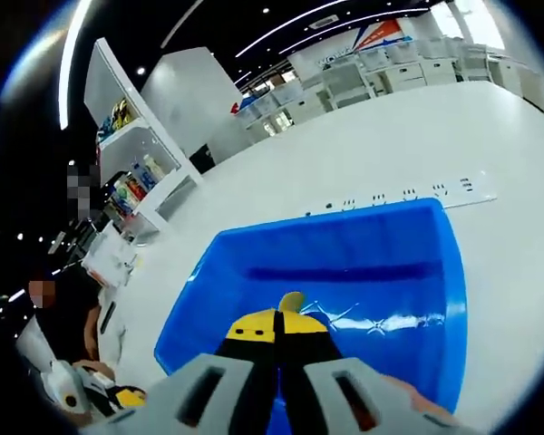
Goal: Open the lid of the chip container on the table, take out the chips, place them into the box in front of the container, and close the lid
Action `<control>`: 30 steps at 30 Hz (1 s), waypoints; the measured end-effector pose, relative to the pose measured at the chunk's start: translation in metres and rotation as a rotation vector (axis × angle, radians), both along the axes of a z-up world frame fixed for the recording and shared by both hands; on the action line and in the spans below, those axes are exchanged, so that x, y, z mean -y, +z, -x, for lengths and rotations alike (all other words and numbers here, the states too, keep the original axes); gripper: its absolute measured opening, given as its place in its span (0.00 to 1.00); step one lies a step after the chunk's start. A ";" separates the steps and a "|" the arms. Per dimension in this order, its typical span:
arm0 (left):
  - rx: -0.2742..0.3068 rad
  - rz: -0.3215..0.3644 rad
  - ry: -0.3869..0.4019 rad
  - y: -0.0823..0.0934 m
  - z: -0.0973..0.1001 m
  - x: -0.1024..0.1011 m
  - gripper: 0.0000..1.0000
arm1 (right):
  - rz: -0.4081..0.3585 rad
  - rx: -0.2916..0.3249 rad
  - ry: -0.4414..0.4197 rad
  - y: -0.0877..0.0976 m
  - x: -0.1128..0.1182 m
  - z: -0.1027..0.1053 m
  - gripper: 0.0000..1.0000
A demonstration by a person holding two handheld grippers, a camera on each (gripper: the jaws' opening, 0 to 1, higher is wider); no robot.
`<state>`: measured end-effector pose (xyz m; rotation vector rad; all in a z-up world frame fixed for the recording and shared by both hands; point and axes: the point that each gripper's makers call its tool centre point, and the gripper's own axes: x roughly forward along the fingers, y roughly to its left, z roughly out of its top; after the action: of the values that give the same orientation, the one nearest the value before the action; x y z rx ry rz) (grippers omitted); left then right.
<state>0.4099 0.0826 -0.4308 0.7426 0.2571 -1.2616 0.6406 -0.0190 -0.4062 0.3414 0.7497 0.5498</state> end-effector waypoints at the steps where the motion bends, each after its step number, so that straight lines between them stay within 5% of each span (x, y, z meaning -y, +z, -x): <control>1: 0.001 0.000 0.000 0.000 0.000 0.000 0.54 | 0.000 -0.001 -0.001 0.000 0.002 -0.004 0.01; 15: -0.002 0.000 0.001 0.000 0.000 0.000 0.54 | 0.045 -0.002 0.004 -0.004 0.006 -0.002 0.02; 30: -0.005 -0.004 0.000 0.000 0.001 0.000 0.54 | 0.090 0.023 0.017 0.001 0.013 -0.016 0.15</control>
<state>0.4093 0.0824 -0.4311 0.7424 0.2637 -1.2638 0.6568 -0.0315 -0.4055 0.2458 0.7535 0.5332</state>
